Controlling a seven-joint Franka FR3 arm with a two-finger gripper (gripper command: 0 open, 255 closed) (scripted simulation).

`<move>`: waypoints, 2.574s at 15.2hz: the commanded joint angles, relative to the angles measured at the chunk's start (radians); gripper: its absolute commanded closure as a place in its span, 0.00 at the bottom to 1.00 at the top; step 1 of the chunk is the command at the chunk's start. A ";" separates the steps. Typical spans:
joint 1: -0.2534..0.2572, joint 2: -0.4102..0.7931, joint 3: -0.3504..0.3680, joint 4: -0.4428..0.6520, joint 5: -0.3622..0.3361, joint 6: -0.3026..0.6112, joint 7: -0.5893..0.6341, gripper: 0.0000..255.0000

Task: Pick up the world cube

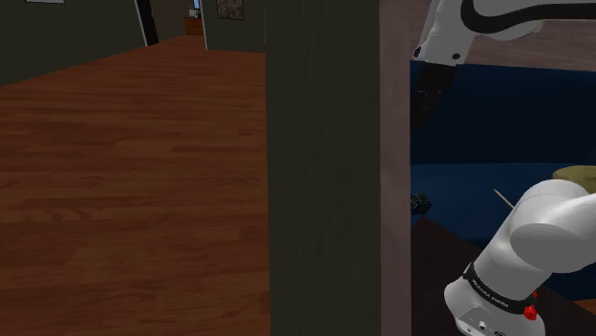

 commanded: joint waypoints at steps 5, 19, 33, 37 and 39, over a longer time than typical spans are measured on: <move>-0.034 -0.034 -0.031 -0.132 -0.048 0.109 -0.034 0.00; -0.208 0.051 -0.193 -0.469 -0.257 0.586 -0.155 0.00; -0.331 0.627 -0.430 -0.502 -0.375 1.275 -0.316 0.00; -0.288 0.723 -0.458 -0.496 -0.284 1.366 -0.383 0.00; -0.259 0.773 -0.459 -0.495 -0.180 1.410 -0.455 0.00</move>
